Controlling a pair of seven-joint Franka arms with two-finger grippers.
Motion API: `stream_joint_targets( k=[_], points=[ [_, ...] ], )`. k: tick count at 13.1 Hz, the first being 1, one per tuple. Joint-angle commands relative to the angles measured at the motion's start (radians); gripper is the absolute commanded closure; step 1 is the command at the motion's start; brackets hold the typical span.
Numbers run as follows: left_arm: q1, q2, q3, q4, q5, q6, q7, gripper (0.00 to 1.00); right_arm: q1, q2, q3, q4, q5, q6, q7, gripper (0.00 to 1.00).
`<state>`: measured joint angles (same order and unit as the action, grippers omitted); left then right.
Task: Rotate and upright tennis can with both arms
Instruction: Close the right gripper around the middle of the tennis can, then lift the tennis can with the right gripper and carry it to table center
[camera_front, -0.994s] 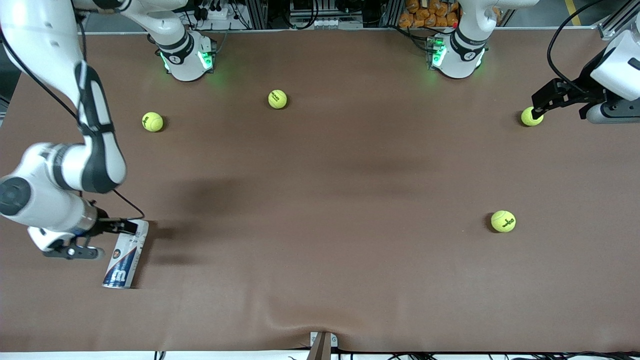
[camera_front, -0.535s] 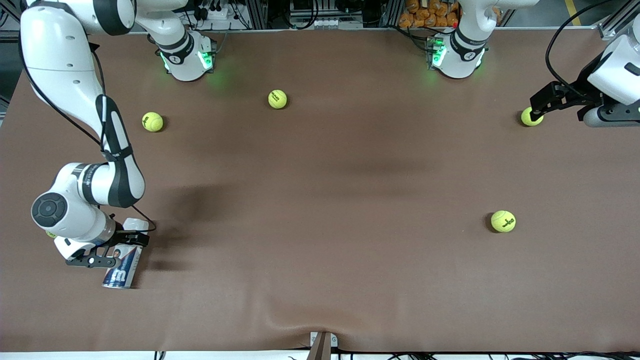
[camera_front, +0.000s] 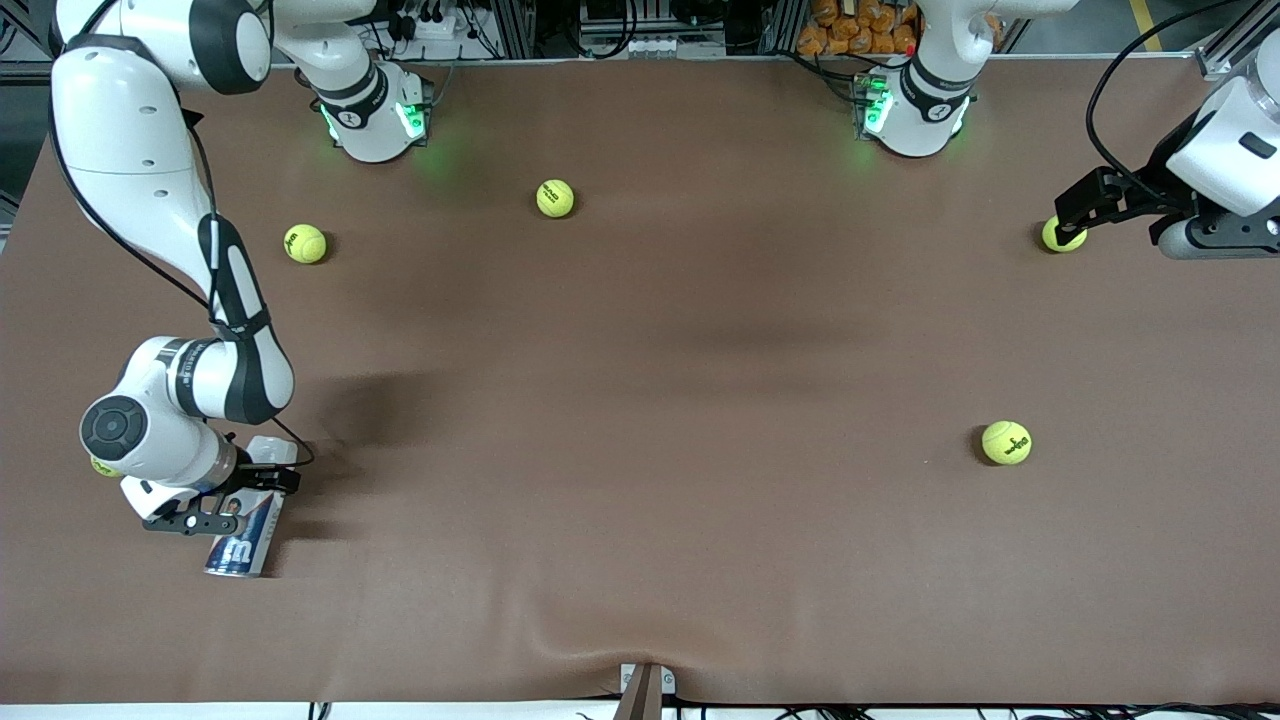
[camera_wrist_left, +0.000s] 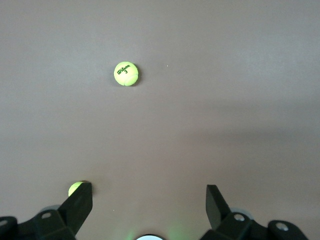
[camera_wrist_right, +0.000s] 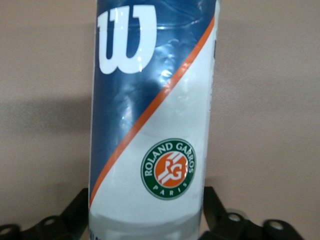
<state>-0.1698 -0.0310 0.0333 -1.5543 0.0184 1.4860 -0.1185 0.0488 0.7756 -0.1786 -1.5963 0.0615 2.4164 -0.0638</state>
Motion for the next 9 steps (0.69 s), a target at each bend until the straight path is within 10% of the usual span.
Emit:
stream_joint_targets(
  k=[1, 9],
  points=[
    [-0.004, 0.005, -0.003, 0.011, 0.012, 0.004, -0.003, 0.0, -0.018, 0.011, 0.016, 0.029, 0.034, 0.001, -0.094, 0.57],
    [0.004, 0.005, -0.001, 0.01, 0.012, 0.004, 0.0, 0.0, 0.009, -0.241, 0.016, 0.038, 0.029, -0.229, -0.355, 0.44]
  ],
)
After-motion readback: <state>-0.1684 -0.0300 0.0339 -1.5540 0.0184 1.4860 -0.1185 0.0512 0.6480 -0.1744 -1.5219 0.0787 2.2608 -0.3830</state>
